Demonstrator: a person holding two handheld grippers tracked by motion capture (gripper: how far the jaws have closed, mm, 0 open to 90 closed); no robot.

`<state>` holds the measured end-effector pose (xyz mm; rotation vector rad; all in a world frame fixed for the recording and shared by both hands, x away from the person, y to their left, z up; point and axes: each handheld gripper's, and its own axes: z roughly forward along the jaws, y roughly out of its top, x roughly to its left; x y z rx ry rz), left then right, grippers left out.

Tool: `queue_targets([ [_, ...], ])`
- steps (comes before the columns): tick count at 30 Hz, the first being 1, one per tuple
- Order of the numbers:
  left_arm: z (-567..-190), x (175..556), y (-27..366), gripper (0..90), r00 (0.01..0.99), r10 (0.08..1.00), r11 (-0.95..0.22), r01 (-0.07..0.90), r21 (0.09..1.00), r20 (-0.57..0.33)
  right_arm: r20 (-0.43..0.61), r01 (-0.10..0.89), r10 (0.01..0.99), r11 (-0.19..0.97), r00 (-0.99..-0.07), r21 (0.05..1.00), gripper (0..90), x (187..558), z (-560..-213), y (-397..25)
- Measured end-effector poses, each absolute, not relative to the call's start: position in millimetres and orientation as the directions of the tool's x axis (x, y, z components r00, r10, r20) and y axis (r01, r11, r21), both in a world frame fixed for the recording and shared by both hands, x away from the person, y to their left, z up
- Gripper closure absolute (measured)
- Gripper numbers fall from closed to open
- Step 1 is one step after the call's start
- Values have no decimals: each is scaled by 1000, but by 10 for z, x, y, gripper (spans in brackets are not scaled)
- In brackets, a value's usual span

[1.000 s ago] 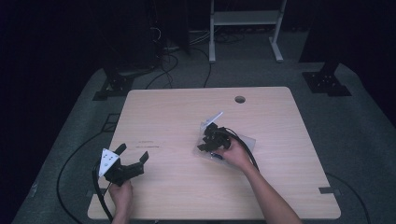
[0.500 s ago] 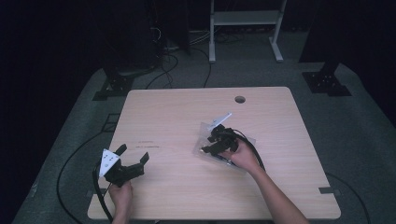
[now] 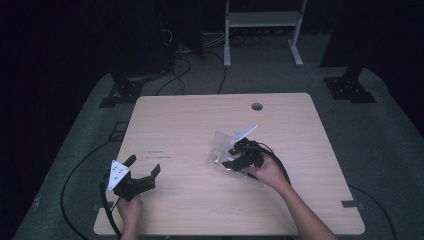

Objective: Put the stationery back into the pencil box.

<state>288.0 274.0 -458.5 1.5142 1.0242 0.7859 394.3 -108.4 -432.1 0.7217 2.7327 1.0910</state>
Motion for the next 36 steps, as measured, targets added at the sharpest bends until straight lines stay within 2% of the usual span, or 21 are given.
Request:
queue_targets([
  [36,-4586,2886,2721,11,407,913,-43,192,980,-39,58,399,501,609,-864,686,386,3697,-4315,-1595],
])
